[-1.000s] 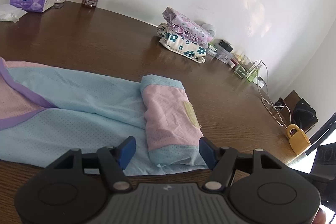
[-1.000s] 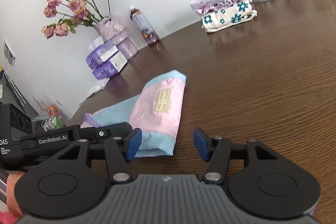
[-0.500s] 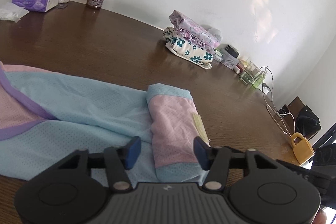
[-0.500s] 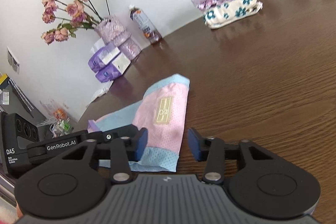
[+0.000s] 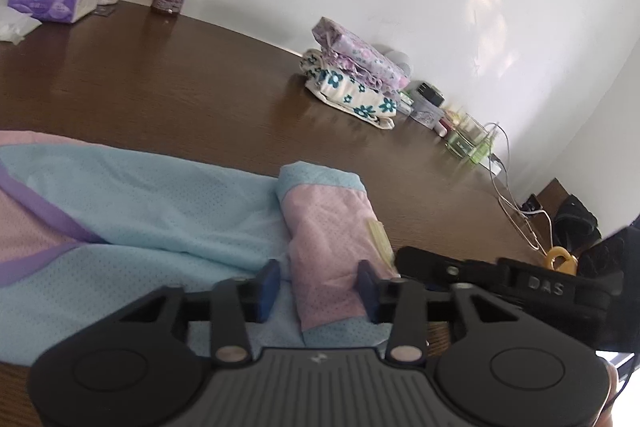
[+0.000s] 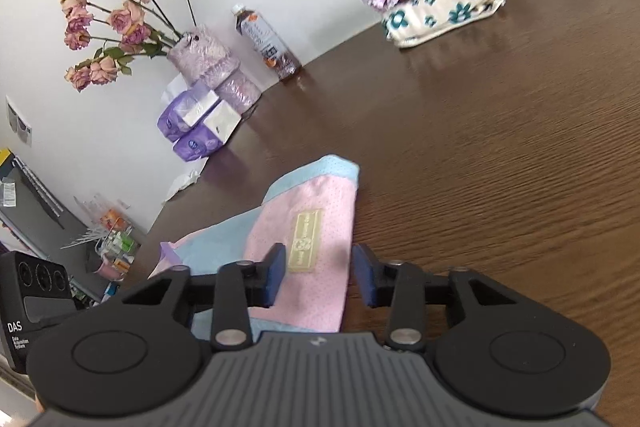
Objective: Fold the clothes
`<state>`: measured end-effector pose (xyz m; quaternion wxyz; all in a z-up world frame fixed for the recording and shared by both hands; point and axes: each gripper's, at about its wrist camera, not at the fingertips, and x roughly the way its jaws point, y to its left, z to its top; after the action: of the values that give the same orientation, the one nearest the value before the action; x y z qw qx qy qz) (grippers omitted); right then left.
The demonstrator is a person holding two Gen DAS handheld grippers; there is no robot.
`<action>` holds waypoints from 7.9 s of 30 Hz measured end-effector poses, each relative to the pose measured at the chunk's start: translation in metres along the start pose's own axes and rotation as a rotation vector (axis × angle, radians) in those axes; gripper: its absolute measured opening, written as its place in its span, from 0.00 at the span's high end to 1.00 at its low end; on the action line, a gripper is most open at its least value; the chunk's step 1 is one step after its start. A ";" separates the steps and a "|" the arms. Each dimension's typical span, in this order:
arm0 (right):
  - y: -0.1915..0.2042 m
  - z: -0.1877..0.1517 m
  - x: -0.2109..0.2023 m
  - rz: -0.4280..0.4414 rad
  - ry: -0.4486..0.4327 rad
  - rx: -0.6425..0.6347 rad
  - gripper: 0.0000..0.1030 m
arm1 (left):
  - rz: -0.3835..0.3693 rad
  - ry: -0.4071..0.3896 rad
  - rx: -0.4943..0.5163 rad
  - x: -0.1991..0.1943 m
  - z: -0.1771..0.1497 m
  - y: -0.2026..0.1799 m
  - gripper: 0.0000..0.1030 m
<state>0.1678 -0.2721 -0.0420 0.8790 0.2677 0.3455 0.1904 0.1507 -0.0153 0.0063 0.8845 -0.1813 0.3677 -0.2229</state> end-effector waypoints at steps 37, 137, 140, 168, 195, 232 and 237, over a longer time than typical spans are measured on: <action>-0.003 0.001 0.004 -0.029 0.032 0.075 0.88 | -0.167 0.094 -0.072 0.016 0.015 0.030 0.60; -0.071 0.065 -0.025 -0.100 -0.040 0.076 0.72 | 0.019 0.058 0.011 0.099 0.041 -0.079 0.60; -0.073 0.065 -0.015 -0.141 -0.027 0.071 0.76 | 0.016 0.058 -0.015 0.106 0.046 -0.076 0.59; -0.064 -0.008 -0.074 -0.138 -0.095 0.082 0.57 | -0.068 0.114 0.066 0.051 -0.009 -0.082 0.50; -0.089 0.002 -0.064 -0.067 -0.129 0.216 0.66 | -0.106 0.119 0.126 0.043 -0.014 -0.077 0.58; -0.040 0.044 -0.096 -0.481 0.005 -0.296 0.92 | -0.146 0.064 0.248 0.038 0.000 -0.067 0.50; -0.004 0.033 -0.082 -0.505 0.014 -0.450 0.92 | -0.146 0.045 0.246 0.032 0.002 -0.056 0.49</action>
<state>0.1353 -0.3292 0.0174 0.9331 -0.0285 0.3564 0.0399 0.1578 -0.0781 0.0171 0.8730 -0.0927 0.3431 -0.3339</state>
